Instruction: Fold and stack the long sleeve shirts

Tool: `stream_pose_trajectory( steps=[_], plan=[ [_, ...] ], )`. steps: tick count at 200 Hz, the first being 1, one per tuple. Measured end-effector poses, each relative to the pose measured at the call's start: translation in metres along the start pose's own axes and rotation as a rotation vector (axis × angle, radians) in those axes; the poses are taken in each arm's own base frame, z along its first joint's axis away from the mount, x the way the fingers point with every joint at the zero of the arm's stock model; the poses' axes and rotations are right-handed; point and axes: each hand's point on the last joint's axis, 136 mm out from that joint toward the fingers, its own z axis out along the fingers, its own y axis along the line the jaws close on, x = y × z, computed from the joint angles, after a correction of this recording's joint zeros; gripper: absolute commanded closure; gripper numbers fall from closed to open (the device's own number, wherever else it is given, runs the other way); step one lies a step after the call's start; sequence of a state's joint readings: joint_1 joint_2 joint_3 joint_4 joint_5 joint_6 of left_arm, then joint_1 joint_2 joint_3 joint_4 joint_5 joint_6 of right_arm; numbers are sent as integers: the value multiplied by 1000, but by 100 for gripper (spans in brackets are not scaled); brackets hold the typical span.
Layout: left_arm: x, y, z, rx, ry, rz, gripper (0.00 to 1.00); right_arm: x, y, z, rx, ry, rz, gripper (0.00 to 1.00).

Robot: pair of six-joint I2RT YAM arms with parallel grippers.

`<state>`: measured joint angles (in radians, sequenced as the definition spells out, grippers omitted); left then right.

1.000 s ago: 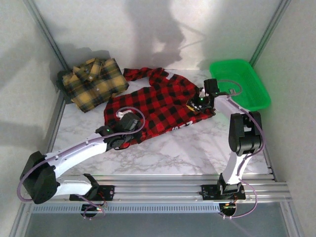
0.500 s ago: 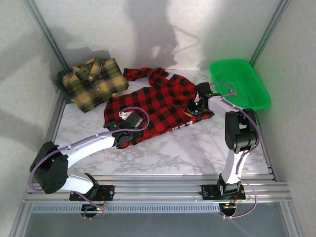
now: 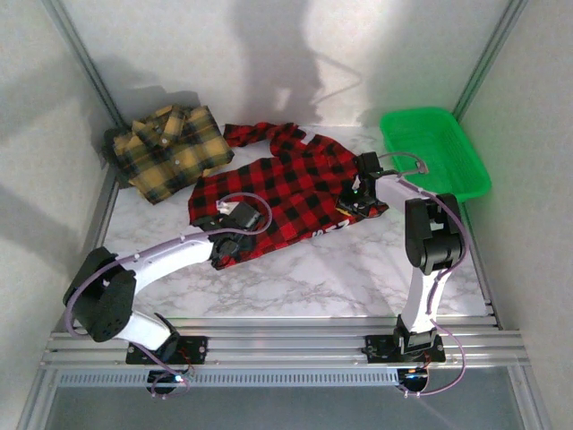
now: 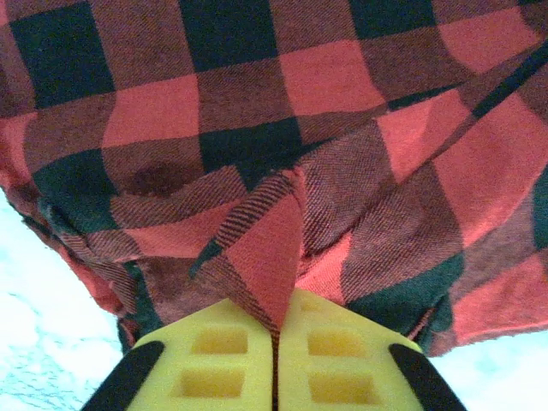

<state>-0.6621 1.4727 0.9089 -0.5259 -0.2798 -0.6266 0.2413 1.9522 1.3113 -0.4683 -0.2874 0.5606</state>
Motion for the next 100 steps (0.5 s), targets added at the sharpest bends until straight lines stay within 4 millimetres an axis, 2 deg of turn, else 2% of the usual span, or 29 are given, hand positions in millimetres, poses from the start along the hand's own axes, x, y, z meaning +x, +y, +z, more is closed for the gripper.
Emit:
stream_pose_trajectory(
  steps=[13,33,44,58,66,79,92,100],
  plan=[
    [0,5,4,-32,-1,3,55,0,0,0,-1,0,0,86],
    [-4,19,7,-99,-2,-20,36,1,1,-1,-4,3,-1,86],
    [-12,26,4,-131,-17,-60,31,3,3,-5,-5,3,-4,82],
    [-29,28,-7,-146,-47,-120,27,6,9,-21,-8,-1,-22,81],
    [-42,25,-18,-132,-71,-163,24,8,11,-34,-3,-11,-33,79],
    [-65,12,-38,-51,-123,-258,13,8,17,-62,11,-58,-79,78],
    [-77,-9,-55,93,-143,-340,14,-1,23,-89,33,-107,-132,83],
    [-81,-22,-61,168,-139,-372,16,-13,31,-101,45,-136,-159,85]
  ],
)
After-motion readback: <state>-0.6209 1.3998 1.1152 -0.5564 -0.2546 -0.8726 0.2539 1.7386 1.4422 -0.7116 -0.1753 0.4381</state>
